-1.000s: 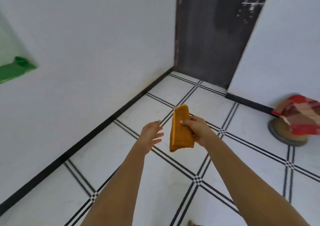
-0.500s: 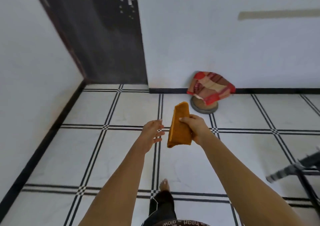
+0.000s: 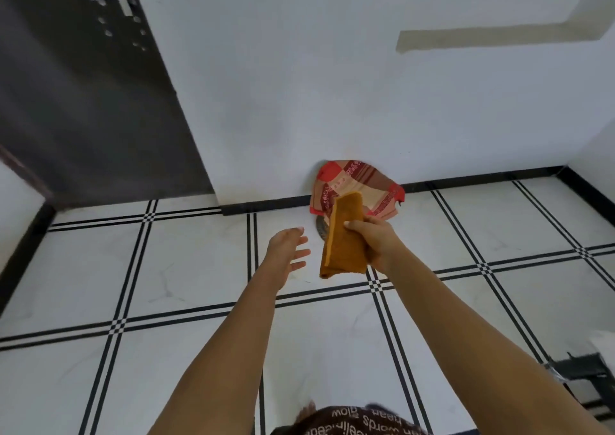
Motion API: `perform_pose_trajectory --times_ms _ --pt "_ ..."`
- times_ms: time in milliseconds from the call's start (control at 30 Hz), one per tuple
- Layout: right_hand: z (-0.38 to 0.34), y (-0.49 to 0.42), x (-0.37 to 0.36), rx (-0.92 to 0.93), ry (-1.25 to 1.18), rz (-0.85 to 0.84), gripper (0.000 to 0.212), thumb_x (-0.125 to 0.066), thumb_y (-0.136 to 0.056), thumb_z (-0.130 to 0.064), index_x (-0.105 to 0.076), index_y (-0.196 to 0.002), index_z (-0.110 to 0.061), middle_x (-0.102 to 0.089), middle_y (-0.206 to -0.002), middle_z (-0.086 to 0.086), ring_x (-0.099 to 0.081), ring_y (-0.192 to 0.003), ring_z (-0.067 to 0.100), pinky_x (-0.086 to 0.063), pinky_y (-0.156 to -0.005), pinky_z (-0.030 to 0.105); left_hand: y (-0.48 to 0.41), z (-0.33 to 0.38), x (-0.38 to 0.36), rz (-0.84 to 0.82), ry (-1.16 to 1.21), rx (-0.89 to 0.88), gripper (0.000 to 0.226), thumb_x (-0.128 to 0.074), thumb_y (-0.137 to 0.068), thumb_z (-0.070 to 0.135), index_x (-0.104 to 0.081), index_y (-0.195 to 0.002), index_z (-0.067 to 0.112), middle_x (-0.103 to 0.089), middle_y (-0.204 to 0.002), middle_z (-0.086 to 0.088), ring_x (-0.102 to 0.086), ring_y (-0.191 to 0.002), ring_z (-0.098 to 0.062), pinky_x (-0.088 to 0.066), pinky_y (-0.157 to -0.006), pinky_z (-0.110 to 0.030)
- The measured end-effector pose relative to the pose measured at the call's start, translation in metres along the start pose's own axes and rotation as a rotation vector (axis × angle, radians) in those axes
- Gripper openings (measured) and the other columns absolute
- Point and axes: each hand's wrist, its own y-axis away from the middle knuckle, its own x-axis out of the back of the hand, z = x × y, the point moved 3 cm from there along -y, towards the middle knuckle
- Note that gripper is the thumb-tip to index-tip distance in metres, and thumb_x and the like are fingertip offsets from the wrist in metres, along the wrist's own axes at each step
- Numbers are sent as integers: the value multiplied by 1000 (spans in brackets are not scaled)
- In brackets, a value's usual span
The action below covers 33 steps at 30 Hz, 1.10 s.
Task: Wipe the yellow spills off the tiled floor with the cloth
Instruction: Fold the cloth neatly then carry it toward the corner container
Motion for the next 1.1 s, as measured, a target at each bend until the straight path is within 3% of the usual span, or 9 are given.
perform_pose_trajectory --times_ms 233,500,733,867,967,1033,1100 --pt "-49 -149 30 -35 -32 40 55 -68 -83 -20 -43 -131 -18 -54 -126 10 -52 -114 35 -43 -97 56 -138 46 -53 25 -93 22 16 -51 -94 28 -49 -108 20 -57 -118 -6 -58 -97 -21 -48 -79 -35" --pt "-91 -386 71 -234 -52 46 61 -67 -82 -14 -40 -136 -19 -54 -127 12 -54 -110 35 -49 -90 54 -350 74 -140 120 -120 178 28 -50 -95 33 -49 -117 17 -56 -115 -4 -58 -99 -22 -50 -79 -34" --pt "-70 -586 113 -400 14 125 54 -63 -87 -18 -40 -136 -19 -51 -130 9 -50 -115 33 -43 -98 52 -538 42 -212 97 -112 354 28 -50 -93 33 -52 -115 17 -60 -104 -4 -58 -93 -20 -50 -63 -26" --pt "-47 -674 130 -457 88 167 55 -62 -88 -22 -39 -137 -18 -50 -131 7 -50 -115 30 -42 -100 48 -621 10 -243 87 -172 393 31 -46 -92 29 -52 -118 13 -57 -100 -6 -57 -91 -21 -51 -74 -30" --pt "-27 -727 142 -436 72 145 56 -65 -85 -22 -41 -135 -20 -53 -124 6 -53 -106 26 -47 -93 45 -665 -3 -260 90 -262 386 12 -43 -94 25 -53 -95 19 -52 -86 3 -52 -80 -12 -48 -74 -27" --pt "-11 -746 148 -453 87 102 56 -69 -82 -26 -46 -133 -22 -55 -123 4 -54 -107 26 -48 -92 44 -683 -11 -262 95 -295 355 20 -43 -95 22 -50 -76 23 -53 -79 4 -51 -73 -10 -46 -76 -30" --pt "13 -760 158 -508 160 88 56 -70 -81 -31 -49 -132 -22 -53 -127 3 -53 -113 28 -46 -98 46 -695 -28 -264 78 -330 348 21 -45 -93 21 -50 -72 22 -53 -76 2 -51 -71 -12 -46 -80 -34"
